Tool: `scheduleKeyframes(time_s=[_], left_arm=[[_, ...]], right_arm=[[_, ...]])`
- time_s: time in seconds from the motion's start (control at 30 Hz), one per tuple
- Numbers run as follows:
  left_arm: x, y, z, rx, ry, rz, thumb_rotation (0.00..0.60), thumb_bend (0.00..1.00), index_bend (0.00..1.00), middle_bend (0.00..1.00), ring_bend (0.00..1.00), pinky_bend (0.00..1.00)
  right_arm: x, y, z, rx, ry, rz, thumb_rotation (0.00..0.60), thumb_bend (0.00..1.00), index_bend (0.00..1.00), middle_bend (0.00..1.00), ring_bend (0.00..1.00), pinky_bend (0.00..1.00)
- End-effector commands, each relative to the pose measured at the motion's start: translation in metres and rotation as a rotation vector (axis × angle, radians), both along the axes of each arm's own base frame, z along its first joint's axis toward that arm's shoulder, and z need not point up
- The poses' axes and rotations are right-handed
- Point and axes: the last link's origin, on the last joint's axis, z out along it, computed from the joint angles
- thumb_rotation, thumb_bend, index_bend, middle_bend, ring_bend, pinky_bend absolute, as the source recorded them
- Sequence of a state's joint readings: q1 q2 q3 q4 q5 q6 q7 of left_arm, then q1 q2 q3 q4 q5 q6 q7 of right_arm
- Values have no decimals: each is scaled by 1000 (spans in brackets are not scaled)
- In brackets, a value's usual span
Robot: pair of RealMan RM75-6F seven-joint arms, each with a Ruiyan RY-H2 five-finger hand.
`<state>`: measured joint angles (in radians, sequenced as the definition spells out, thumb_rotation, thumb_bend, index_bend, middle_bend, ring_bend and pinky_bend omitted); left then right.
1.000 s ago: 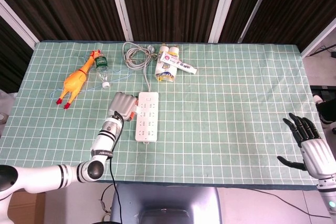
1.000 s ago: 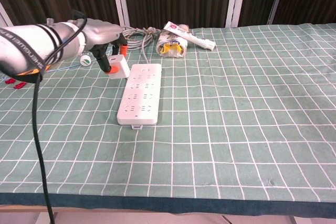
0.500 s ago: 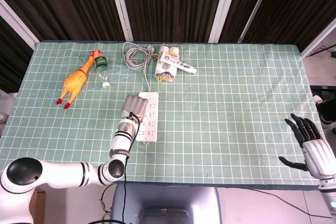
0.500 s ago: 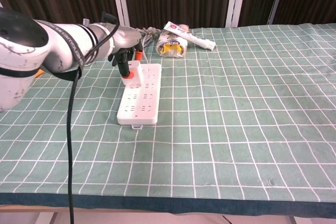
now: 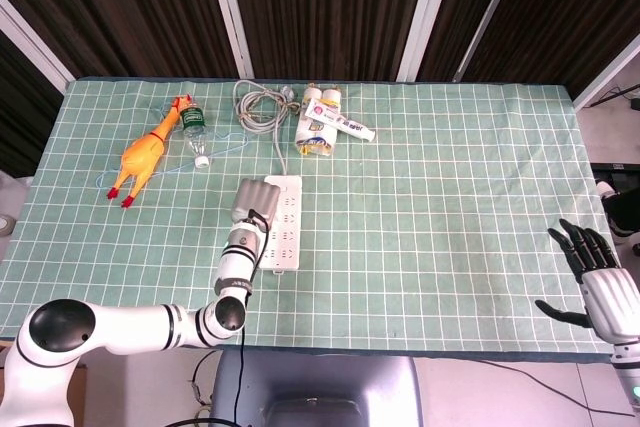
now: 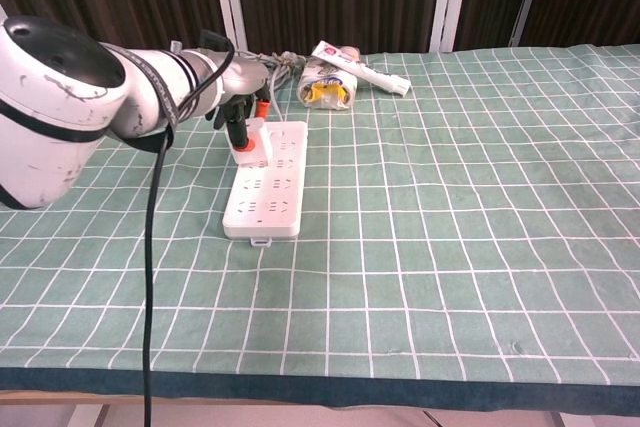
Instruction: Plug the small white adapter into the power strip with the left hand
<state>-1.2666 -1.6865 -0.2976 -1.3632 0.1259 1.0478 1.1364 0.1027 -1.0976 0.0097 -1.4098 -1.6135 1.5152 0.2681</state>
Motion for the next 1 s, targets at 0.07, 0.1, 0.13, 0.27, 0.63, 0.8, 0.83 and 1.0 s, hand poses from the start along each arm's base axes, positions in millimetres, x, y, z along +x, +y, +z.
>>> scheduleKeyframes(time_s=[0.07, 0.1, 0.13, 0.27, 0.63, 0.8, 0.83, 1.0], left_arm=[[-1, 1, 0, -3, 6, -1, 600, 376, 713, 760, 600, 443], [-1, 1, 0, -4, 8, -2, 600, 376, 714, 760, 600, 443], [-1, 1, 1, -5, 11, -3, 600, 376, 715, 761, 600, 442], [-1, 1, 2, -13, 20, -6, 600, 376, 722, 762, 600, 431], [-1, 1, 0, -27, 41, -16, 600, 376, 730, 767, 600, 429], [1, 1, -4, -32, 59, -21, 600, 375, 742, 779, 602, 422], [2, 2, -4, -33, 61, -22, 600, 375, 745, 782, 603, 421], [3, 3, -8, -36, 78, -27, 600, 376, 774, 810, 625, 419]], right_arm=[[0, 0, 0, -1, -1, -1, 600, 0, 0, 58, 0, 45], [0, 0, 0, -1, -1, -1, 600, 0, 0, 58, 0, 45], [0, 0, 0, -1, -1, -1, 600, 0, 0, 58, 0, 45], [-1, 0, 0, 0, -1, -4, 600, 0, 0, 58, 0, 45], [-1, 1, 0, -2, 0, -7, 600, 0, 0, 58, 0, 45], [-2, 2, 0, -3, 0, -12, 600, 0, 0, 58, 0, 45], [-3, 2, 0, -4, -1, -14, 600, 0, 0, 58, 0, 45], [-5, 4, 1, -8, -2, -23, 600, 0, 0, 58, 0, 45]])
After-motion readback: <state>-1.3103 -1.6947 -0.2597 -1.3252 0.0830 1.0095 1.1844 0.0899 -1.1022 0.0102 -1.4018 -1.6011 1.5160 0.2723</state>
